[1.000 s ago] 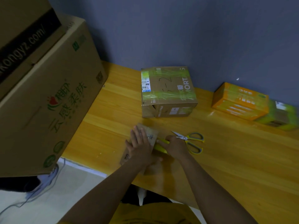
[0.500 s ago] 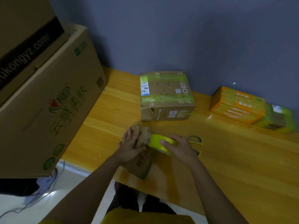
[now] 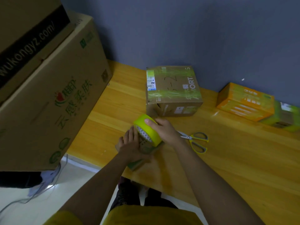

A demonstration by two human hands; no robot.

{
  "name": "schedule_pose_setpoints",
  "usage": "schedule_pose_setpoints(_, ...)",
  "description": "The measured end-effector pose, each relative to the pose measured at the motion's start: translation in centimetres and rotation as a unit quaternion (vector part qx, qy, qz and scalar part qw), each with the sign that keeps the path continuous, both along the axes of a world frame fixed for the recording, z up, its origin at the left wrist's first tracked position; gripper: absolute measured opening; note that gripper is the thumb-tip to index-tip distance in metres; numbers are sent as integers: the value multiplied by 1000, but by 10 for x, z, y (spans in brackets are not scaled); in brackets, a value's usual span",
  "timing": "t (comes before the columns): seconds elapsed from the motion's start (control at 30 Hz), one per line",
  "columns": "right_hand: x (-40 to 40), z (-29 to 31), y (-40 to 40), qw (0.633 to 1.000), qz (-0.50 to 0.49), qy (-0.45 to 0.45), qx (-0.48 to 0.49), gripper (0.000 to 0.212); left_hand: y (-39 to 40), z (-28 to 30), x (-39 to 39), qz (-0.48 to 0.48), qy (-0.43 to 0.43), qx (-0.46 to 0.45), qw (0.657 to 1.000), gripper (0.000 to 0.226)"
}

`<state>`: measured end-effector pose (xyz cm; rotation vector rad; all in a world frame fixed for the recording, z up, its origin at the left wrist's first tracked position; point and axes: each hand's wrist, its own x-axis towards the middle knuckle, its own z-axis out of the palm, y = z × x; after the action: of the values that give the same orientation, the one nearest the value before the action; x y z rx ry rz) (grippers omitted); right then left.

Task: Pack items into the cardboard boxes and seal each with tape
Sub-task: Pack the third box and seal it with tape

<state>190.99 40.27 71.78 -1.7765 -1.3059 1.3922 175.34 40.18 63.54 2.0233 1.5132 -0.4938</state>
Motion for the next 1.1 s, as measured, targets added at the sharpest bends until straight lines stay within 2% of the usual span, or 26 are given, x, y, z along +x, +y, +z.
schedule_pose_setpoints(0.07, 5, 3, -16, 997, -62, -28, 29, 87, -2, -2, 4, 18, 15, 28, 999, 141)
schedule_pose_setpoints(0.13, 21, -1, -45, 991, -86, -95, 22, 74, -4, -2, 8, 44, 31, 46, 997, 139)
schedule_pose_setpoints(0.23, 48, -18, -96, 958, 3, -271, -93, 64, 1, 2, 12, 36, 29, 49, 998, 141)
schedule_pose_setpoints(0.3, 61, -36, -110, 931, 25, -336, -140, 63, 5, 4, 14, 13, 32, 25, 999, 143)
schedule_pose_setpoints(0.47, 65, -50, -106, 934, 0, -334, -126, 59, 5, 3, 17, 15, 34, 28, 999, 142)
schedule_pose_setpoints(0.6, 60, -61, -108, 927, 6, -342, -150, 53, 5, 4, 19, 25, 28, 32, 999, 142)
schedule_pose_setpoints(0.67, 55, -69, -109, 924, 2, -348, -155, 54, 4, 4, 19, 25, 30, 34, 999, 141)
schedule_pose_setpoints(0.77, 50, -72, -103, 911, 9, -379, -164, 68, 1, 2, 18, 25, 22, 53, 998, 135)
schedule_pose_setpoints(0.9, 45, -64, -88, 900, 33, -395, -180, 69, 4, 9, 16, -1, 19, 77, 997, 128)
schedule_pose_setpoints(1.0, 41, -56, -79, 904, 19, -395, -161, 68, 16, 11, 8, 40, -57, -12, 997, 126)
schedule_pose_setpoints(1.1, 42, -45, -65, 909, 36, -399, -117, 62, 28, 14, -5, 144, -225, -140, 954, 109)
